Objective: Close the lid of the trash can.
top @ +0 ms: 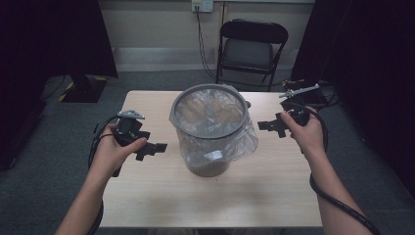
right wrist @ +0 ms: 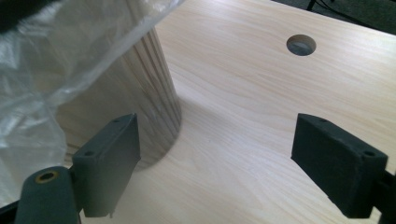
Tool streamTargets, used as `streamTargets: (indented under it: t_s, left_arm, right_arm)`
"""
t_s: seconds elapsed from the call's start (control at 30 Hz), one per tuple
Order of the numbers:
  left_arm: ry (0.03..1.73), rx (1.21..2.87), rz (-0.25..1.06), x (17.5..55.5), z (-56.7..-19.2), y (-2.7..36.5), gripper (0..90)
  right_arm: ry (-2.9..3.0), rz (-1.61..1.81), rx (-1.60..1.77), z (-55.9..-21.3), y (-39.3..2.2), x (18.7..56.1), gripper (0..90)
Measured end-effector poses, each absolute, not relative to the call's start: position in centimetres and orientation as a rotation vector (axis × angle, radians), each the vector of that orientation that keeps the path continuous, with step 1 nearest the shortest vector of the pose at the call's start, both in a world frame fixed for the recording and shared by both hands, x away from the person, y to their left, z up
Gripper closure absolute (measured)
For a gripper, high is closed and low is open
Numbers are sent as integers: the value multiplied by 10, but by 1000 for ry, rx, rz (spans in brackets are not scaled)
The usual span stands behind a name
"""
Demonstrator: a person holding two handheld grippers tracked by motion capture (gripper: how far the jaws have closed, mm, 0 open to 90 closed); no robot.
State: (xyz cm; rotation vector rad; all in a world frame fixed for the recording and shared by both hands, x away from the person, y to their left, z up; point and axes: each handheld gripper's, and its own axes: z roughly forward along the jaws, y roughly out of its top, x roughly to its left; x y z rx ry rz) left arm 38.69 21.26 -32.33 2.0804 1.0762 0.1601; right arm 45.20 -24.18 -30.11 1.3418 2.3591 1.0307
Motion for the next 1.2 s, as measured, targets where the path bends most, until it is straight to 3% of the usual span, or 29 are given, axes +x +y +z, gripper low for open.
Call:
streamTargets:
  t_s: [1.2]
  left_arm:
    - [1185,2048,85,381,-437,219,167]
  right_arm:
    - [2430,992,1432,-423,-250,435,146]
